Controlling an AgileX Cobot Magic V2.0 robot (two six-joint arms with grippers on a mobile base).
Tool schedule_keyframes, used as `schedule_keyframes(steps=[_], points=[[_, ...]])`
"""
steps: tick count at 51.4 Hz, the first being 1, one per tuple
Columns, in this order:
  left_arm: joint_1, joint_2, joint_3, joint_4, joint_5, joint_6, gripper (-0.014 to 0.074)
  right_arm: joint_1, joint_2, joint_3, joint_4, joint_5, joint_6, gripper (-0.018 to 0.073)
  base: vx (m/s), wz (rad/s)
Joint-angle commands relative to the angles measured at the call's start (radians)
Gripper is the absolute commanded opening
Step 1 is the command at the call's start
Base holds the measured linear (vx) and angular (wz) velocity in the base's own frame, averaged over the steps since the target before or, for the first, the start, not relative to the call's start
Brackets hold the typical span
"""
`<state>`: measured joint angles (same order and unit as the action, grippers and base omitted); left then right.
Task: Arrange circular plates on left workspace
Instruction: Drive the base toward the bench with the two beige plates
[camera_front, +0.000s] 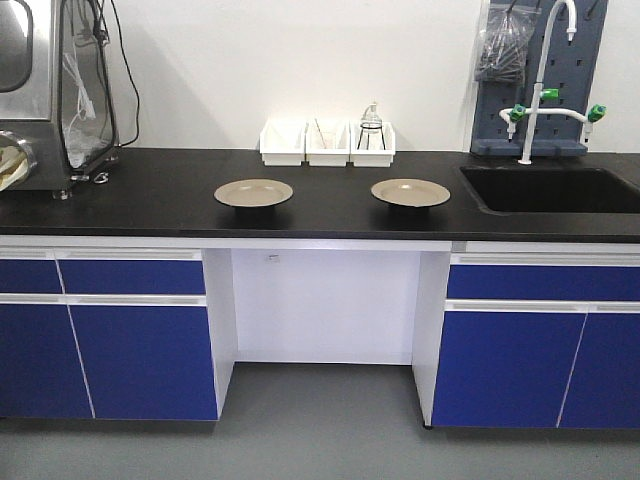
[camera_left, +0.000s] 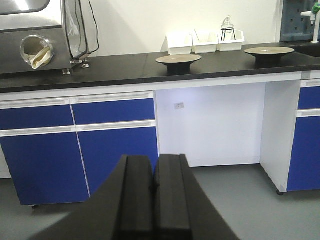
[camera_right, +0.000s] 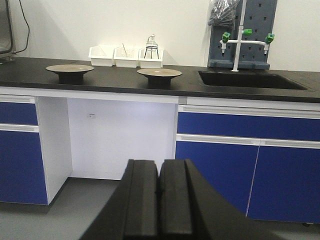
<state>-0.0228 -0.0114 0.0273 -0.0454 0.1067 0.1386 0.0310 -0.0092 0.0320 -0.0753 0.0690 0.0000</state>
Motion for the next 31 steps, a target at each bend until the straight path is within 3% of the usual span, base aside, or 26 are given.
schedule_keyframes(steps=[1,31], points=[[-0.003,-0.014,0.02,-0.001,-0.083,-0.003,0.0,0.0,-0.014,0.019,-0.012,-0.08,0.0,-0.0005,0.0,0.0],[-0.003,-0.014,0.02,-0.001,-0.083,-0.003,0.0,0.0,-0.014,0.019,-0.012,-0.08,0.0,-0.0005,0.09,0.0]])
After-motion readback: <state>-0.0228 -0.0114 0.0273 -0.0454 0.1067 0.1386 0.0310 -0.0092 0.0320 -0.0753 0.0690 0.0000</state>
